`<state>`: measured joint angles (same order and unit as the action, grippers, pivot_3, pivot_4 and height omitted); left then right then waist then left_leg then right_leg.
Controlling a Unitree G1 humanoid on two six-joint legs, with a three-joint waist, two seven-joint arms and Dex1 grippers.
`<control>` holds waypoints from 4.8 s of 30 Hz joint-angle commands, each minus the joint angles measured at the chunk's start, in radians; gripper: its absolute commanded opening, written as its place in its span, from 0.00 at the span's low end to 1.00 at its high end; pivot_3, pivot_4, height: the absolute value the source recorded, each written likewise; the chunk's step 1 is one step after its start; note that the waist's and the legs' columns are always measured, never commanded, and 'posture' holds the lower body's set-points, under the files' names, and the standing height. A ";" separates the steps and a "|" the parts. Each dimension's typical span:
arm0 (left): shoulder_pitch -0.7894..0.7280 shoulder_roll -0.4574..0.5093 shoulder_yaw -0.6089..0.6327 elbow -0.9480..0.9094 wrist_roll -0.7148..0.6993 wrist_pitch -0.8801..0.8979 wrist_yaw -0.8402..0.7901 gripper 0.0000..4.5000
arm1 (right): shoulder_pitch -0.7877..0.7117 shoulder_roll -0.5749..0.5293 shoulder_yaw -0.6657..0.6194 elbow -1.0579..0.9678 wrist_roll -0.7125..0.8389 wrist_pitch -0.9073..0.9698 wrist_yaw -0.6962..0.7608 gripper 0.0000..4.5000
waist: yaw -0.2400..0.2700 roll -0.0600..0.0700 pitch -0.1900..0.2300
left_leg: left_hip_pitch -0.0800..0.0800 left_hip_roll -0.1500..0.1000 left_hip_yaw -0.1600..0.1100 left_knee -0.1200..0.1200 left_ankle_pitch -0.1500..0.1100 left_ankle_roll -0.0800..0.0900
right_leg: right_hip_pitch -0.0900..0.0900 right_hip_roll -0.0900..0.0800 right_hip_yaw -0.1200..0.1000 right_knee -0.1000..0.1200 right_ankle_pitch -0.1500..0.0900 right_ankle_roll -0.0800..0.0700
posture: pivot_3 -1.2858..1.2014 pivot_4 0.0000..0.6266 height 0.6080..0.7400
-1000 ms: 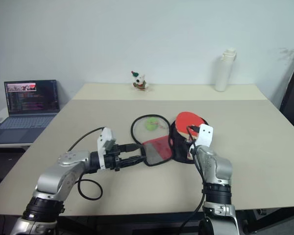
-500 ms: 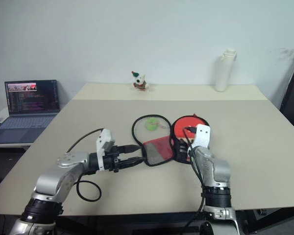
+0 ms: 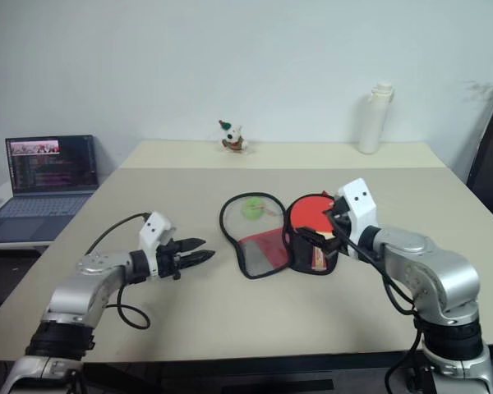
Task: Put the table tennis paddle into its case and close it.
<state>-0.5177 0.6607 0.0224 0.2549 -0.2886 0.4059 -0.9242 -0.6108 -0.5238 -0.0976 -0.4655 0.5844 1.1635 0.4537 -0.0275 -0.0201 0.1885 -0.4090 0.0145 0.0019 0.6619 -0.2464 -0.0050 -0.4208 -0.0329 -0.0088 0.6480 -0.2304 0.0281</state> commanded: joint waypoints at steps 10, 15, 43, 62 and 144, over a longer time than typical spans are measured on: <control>-0.304 -0.128 -0.063 0.580 0.187 -0.284 0.079 0.01 | 0.027 -0.149 -0.002 -0.058 0.076 -0.051 0.145 0.98 | 0.019 -0.001 0.000 | -0.002 -0.002 0.000 0.001 0.000 0.000 | 0.000 -0.001 -0.001 -0.001 0.001 0.000 | 0.52 0.24 1.00; -0.425 -0.209 -0.050 0.794 0.220 -0.382 0.127 0.01 | 0.036 -0.153 -0.004 -0.056 0.072 -0.063 0.141 0.98 | 0.021 -0.001 0.000 | -0.003 -0.002 0.001 0.002 0.000 0.000 | 0.000 -0.001 -0.002 -0.001 0.002 -0.002 | 0.52 0.24 1.00; -0.853 -0.616 -0.061 0.998 0.295 -0.554 0.089 0.01 | 0.221 -0.335 -0.240 -0.087 0.087 -0.034 0.106 0.98 | 0.021 -0.003 0.000 | -0.006 -0.005 0.003 0.003 0.000 0.000 | -0.001 0.001 -0.002 -0.001 0.001 0.000 | 0.52 0.24 1.00; -0.436 -0.322 0.035 0.375 0.054 -0.286 -0.278 0.00 | 0.027 -0.078 -0.040 0.333 -0.084 -0.156 -0.062 0.99 | 0.000 -0.001 0.000 | -0.003 0.000 0.001 0.002 0.000 0.000 | -0.002 0.005 0.001 0.001 0.004 -0.005 | 0.52 0.24 1.00; 0.099 -0.053 -0.070 -0.393 -0.202 0.093 -0.299 0.00 | 0.287 0.405 -0.111 -0.019 0.061 0.418 -0.103 0.00 | -0.004 -0.002 -0.001 | 0.010 0.011 0.014 0.001 -0.001 0.000 | -0.002 0.013 0.021 0.010 -0.001 -0.003 | 0.52 0.24 1.00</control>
<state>-0.4046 0.5948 -0.0544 -0.1317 -0.4757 0.5153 -1.2129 -0.3308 -0.1246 -0.2078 -0.4436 0.6181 1.5712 0.3446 -0.0319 -0.0219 0.1876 -0.3993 0.0254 0.0158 0.6624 -0.2469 -0.0054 -0.4231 -0.0195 0.0121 0.6583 -0.2311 0.0253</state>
